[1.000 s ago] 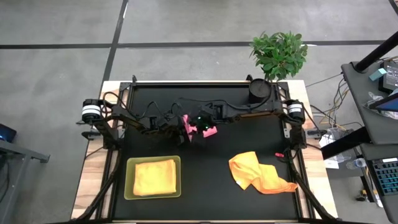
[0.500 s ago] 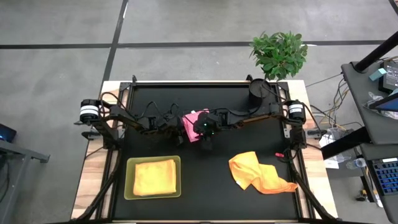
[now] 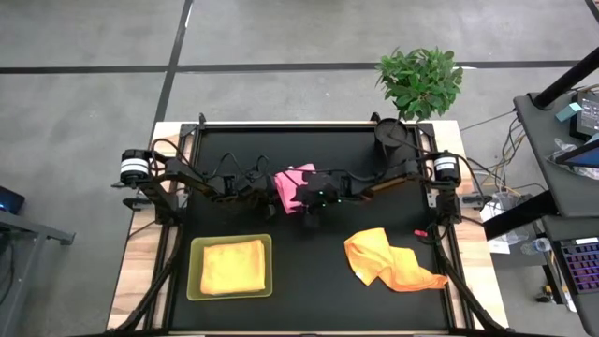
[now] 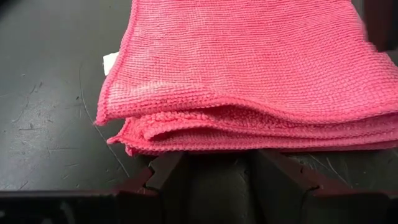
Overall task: Fold microfiber towels
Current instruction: Fold the pink microfiber towel
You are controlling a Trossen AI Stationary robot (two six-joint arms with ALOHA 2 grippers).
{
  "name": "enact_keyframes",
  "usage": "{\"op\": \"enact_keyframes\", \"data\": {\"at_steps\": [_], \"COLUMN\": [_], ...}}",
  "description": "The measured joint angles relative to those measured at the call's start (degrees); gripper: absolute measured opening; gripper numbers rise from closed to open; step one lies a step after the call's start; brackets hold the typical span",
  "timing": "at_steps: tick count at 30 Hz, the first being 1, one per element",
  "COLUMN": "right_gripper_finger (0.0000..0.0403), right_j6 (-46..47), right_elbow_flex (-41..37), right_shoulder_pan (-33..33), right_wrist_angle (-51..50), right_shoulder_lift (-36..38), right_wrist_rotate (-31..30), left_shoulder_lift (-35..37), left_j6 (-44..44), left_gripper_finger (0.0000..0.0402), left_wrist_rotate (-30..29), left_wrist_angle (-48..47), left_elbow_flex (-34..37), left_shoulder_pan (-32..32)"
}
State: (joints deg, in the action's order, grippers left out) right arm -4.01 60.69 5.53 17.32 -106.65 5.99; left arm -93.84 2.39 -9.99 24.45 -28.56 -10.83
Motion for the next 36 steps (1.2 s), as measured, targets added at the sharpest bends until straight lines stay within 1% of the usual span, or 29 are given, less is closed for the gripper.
{"op": "enact_keyframes", "data": {"at_steps": [3,9,14,18,22,27,28,36], "right_gripper_finger": [0.0113,0.0118,0.0116,0.0115,0.0092,0.0025,0.0017,0.0013], "right_j6": [-0.1,-0.3,-0.8,-1.6,-2.4,-2.5,-2.5,-1.1], "right_elbow_flex": [-1.0,-1.3,1.4,3.8,5.3,5.7,5.7,7.7], "right_shoulder_pan": [-0.4,-0.7,-0.8,-0.8,-0.8,-0.9,-1.0,-1.7], "right_wrist_angle": [2.4,3.7,3.7,0.1,-3.4,-4.7,-4.6,-5.0], "right_shoulder_lift": [0.0,-0.6,-4.3,-5.9,-5.7,-5.6,-5.6,-3.7], "right_wrist_rotate": [0.0,0.0,-0.2,-3.5,-3.7,-3.8,-3.8,-3.1], "left_shoulder_lift": [0.0,0.0,0.0,0.0,0.0,0.0,0.0,0.0], "left_j6": [0.0,0.0,0.0,0.0,-0.1,-0.2,-0.2,-0.2], "left_gripper_finger": [0.0155,0.0155,0.0155,0.0155,0.0155,0.0155,0.0155,0.0155], "left_wrist_rotate": [0.0,-0.3,-0.4,-0.3,-0.3,-0.3,-0.3,-0.3], "left_wrist_angle": [0.0,0.2,0.3,0.3,0.4,0.4,0.4,0.4], "left_elbow_flex": [0.0,0.0,0.0,0.0,0.0,0.0,0.0,0.0], "left_shoulder_pan": [0.0,0.0,0.0,0.0,0.0,0.0,0.0,0.0]}}
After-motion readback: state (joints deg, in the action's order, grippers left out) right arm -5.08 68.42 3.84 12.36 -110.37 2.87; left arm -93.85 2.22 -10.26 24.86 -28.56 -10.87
